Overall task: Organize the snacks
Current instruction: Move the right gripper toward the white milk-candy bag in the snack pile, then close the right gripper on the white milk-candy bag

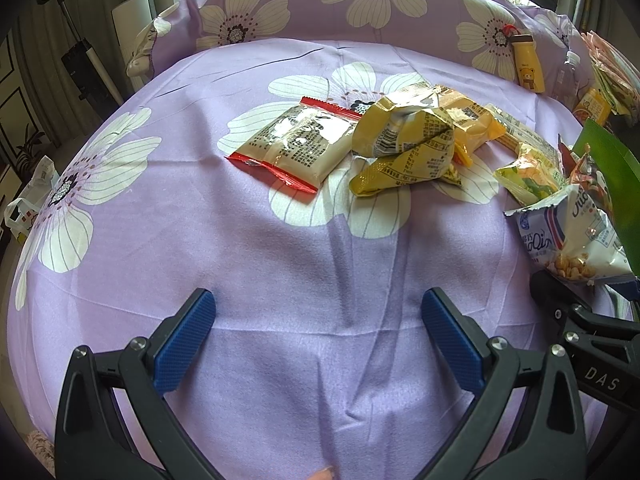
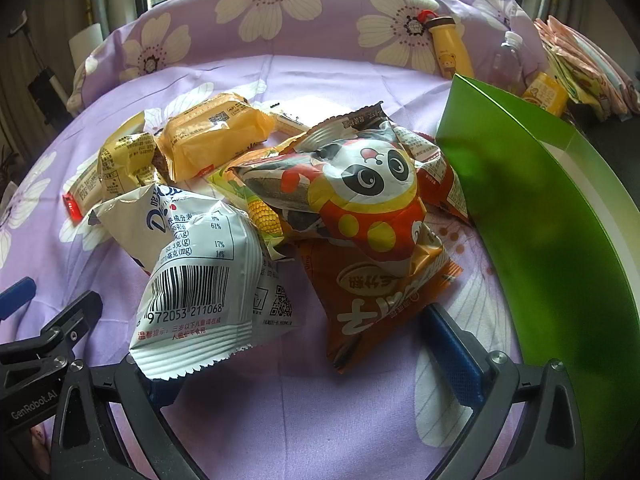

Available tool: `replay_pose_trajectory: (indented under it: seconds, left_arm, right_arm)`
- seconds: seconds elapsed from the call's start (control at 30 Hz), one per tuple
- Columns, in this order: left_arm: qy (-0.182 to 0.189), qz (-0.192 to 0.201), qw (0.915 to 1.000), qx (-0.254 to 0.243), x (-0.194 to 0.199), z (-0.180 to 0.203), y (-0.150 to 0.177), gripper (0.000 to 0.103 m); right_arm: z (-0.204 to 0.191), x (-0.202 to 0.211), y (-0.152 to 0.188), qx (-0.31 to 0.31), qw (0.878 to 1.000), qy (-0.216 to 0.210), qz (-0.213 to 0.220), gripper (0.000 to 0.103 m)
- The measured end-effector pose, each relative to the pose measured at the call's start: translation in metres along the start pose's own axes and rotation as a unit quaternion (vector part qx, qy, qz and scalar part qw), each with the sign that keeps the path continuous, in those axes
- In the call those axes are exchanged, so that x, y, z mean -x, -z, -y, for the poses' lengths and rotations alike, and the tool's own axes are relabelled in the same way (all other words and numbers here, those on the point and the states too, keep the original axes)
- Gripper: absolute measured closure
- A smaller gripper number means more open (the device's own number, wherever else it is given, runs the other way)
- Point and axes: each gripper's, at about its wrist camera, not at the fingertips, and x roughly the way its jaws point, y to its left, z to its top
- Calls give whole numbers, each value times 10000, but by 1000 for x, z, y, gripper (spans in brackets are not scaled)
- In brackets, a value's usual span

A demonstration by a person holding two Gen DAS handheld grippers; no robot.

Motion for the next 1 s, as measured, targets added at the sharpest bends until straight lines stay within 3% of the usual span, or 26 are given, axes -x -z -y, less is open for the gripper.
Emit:
replay_pose_trajectory:
  seconds: [0.47, 0.67, 0.73, 0.87, 1.0]
  left_arm:
    - [66, -79, 9999, 10, -1, -2, -1, 0]
    - [199, -203, 9996, 46, 2, -6, -3, 0]
    - [406, -219, 9987, 217, 7, -11, -3, 1]
    - [1219, -244, 9905, 592, 20, -19, -6, 1]
    - [1749, -109, 9827, 599, 40, -12, -7, 1]
  right_arm:
    - [-2, 0, 0, 36, 10000, 41, -18, 0]
    - [3, 2, -3, 1, 9999, -157, -55, 0]
    - [2, 10, -3, 137, 9992, -353, -93, 0]
    - [11, 35, 4, 85, 9981, -607, 11, 0]
    - [23, 65, -1, -188, 9942, -1024, 256, 0]
